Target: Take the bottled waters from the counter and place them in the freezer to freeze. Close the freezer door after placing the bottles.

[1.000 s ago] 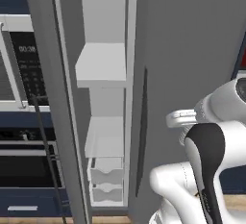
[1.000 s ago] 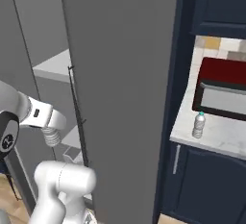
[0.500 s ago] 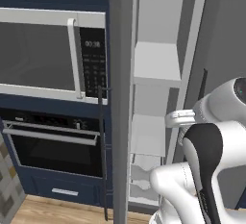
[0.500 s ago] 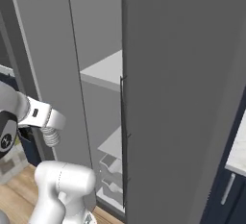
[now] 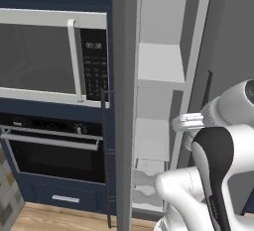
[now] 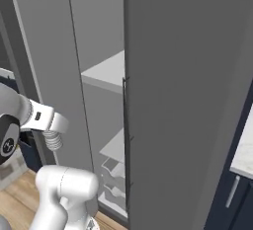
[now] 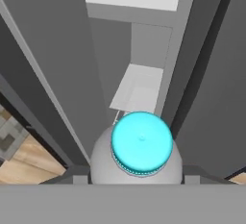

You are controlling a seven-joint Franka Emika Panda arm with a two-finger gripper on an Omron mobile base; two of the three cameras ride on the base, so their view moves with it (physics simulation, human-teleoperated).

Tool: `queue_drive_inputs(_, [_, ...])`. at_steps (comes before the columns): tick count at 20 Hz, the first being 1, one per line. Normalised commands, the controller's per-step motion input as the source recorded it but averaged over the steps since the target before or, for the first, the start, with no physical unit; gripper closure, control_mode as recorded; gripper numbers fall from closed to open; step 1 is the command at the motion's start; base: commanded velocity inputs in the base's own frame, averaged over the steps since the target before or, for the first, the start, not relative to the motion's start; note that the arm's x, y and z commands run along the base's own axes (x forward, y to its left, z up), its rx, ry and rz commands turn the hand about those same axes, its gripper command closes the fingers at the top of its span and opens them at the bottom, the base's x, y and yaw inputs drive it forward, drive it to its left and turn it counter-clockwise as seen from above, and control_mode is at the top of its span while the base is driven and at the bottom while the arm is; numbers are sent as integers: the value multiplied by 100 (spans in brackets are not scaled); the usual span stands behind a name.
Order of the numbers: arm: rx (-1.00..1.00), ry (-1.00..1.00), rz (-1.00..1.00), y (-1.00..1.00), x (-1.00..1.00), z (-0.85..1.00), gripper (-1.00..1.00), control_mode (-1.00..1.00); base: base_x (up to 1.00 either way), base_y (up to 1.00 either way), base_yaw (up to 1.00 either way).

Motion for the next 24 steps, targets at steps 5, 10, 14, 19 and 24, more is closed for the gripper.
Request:
queue_drive_inputs(5, [0,0,0,0,0,0,100,100,37,-4,-22])
queue_drive_inputs(10, [0,0,0,0,0,0,100,100,9,15,-7])
queue_drive_inputs(14, [0,0,0,0,0,0,100,100,0,64,0])
queue_drive_inputs(19, [0,0,0,0,0,0,100,100,1,26,0])
queue_drive_inputs(24, [0,0,0,0,0,0,100,100,0,0,0])
